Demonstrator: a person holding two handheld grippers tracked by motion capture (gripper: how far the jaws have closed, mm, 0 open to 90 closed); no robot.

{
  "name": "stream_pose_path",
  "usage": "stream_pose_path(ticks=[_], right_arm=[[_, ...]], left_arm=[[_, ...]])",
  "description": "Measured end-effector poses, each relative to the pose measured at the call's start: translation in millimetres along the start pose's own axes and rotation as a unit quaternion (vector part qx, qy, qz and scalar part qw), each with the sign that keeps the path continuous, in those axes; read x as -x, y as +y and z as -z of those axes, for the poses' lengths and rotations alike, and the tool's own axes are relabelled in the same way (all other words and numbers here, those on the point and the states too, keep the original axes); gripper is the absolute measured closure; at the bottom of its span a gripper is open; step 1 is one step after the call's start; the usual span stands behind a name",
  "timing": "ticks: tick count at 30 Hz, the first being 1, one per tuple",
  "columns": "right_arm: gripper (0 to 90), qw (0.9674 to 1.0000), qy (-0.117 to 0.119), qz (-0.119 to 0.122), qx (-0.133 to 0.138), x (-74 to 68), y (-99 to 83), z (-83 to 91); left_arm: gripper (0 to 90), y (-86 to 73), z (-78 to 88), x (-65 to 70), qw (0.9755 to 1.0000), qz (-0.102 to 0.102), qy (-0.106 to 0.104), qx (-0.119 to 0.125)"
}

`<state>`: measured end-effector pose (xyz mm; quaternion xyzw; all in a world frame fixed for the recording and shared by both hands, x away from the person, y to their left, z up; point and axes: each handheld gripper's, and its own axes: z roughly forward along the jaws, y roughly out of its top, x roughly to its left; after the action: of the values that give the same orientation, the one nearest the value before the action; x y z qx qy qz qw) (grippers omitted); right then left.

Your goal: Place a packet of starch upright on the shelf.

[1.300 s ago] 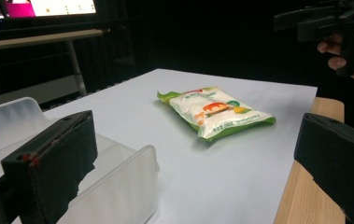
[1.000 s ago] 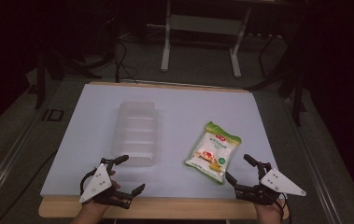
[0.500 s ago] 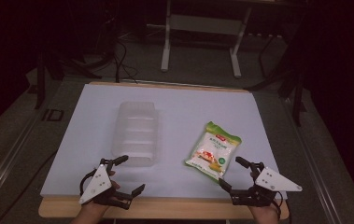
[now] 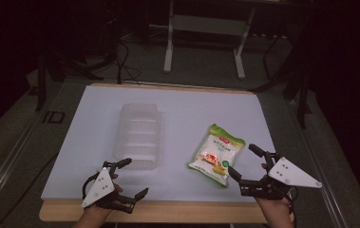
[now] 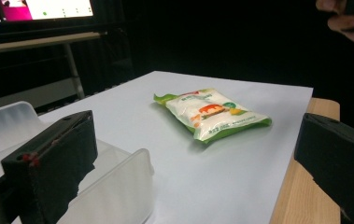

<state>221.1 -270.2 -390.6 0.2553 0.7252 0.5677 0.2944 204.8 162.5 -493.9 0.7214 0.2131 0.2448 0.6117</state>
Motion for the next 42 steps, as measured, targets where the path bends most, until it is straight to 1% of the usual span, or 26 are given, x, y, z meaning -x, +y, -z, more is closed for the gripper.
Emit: stream_pose_path(ticks=[2,4,7,8,12,15,18,19,21,24,25,26,27,28,29,31,33,34,35,36,37,38,39,40,41,42], right_arm=[[9.7,1.0,-0.006,-0.006,0.002,5.1,6.8,-2.3],[9.8,0.9999,-0.003,-0.008,0.007,9.0,11.0,-3.9],[9.8,0.9998,-0.01,-0.012,0.014,12.8,17.3,-5.2],[9.8,0.9997,-0.018,-0.009,0.014,14.3,20.6,-6.5],[9.8,0.9996,-0.026,0.0,0.01,21.5,27.8,-12.3],[9.8,0.9992,-0.038,0.006,0.012,28.1,31.4,-17.0],[9.8,0.999,-0.042,0.002,0.015,37.3,34.6,-21.0],[9.8,0.9991,-0.041,-0.001,0.013,39.7,35.1,-22.3],[9.8,0.999,-0.045,0.001,0.004,45.1,35.6,-25.3],[9.9,0.9993,-0.033,-0.014,-0.006,55.7,36.5,-29.3],[9.9,0.9993,-0.033,-0.01,-0.014,57.8,37.2,-31.1],[9.9,0.9988,-0.043,0.003,-0.024,61.2,38.0,-34.0],[9.9,0.9985,-0.047,0.003,-0.027,64.0,38.3,-34.8],[9.9,0.9988,-0.037,-0.017,-0.027,70.4,38.9,-36.1],[10.2,0.9988,-0.035,-0.026,-0.024,73.3,39.1,-36.3],[11.2,0.9985,-0.04,-0.026,-0.028,79.3,39.5,-38.0],[12.7,0.998,-0.049,-0.033,-0.023,85.3,37.3,-38.7],[12.7,0.9977,-0.045,-0.046,-0.021,89.5,34.6,-40.2],[12.6,0.9972,-0.051,-0.047,-0.026,91.6,31.6,-41.9],[12.6,0.9968,-0.052,-0.051,-0.031,93.9,28.0,-44.1],[12.6,0.9965,-0.046,-0.062,-0.032,96.3,24.7,-45.8],[12.7,0.9956,-0.048,-0.072,-0.036,99.1,18.8,-49.2],[12.6,0.9956,-0.045,-0.07,-0.043,100.0,15.2,-51.8],[12.7,0.9948,-0.039,-0.074,-0.057,102.2,8.8,-56.8],[12.7,0.994,-0.044,-0.077,-0.064,103.8,4.3,-59.7],[12.8,0.9927,-0.038,-0.083,-0.078,106.2,-2.9,-64.5]], left_arm=[[0.0,0.1,-0.2,0.4,1.0,0.002,0.0,0.001],[0.0,0.5,0.0,1.4,1.0,0.003,0.001,0.005],[0.0,1.0,-0.7,4.1,0.9999,-0.007,0.006,0.005],[0.0,1.2,-0.9,4.4,0.9999,-0.011,0.006,0.002],[0.0,0.6,-3.7,6.4,0.9998,-0.019,0.01,-0.003],[0.0,2.1,-2.8,6.4,0.9999,-0.008,0.009,0.007],[0.0,2.4,-1.4,5.8,0.9999,-0.01,0.01,0.008],[0.0,2.1,-0.9,5.6,0.9998,-0.012,0.015,0.007],[0.0,1.5,-0.7,5.0,0.9998,-0.01,0.014,0.006],[0.0,2.2,0.2,4.5,0.9998,-0.01,0.015,0.007],[0.0,2.6,0.6,3.8,0.9998,-0.008,0.014,0.008],[0.0,2.8,0.8,3.3,0.9998,-0.008,0.013,0.008],[0.0,2.8,1.5,2.7,0.9998,-0.009,0.015,0.006],[0.0,2.7,1.9,2.6,0.9998,-0.008,0.014,0.008],[0.0,2.8,2.5,2.7,0.9999,-0.009,0.013,0.006],[0.0,2.4,2.9,3.1,0.9998,-0.012,0.015,0.006],[0.0,2.0,2.4,2.3,0.9999,-0.005,0.011,0.003],[0.0,1.7,2.4,1.9,0.9999,-0.004,0.009,0.004],[0.0,1.6,2.1,1.5,1.0,0.002,0.005,0.004],[0.0,1.7,2.1,1.3,1.0,0.001,0.006,0.003],[0.0,1.8,2.1,1.9,1.0,-0.003,0.008,0.002],[0.0,2.0,2.2,1.9,1.0,-0.006,0.006,-0.001],[0.0,2.1,2.6,2.7,0.9999,-0.012,0.012,-0.003],[0.0,2.2,2.7,2.9,0.9998,-0.012,0.012,-0.002],[0.0,2.6,2.6,2.6,1.0,-0.008,0.005,-0.002],[0.0,2.8,2.7,2.8,0.9999,-0.009,0.006,-0.003]])
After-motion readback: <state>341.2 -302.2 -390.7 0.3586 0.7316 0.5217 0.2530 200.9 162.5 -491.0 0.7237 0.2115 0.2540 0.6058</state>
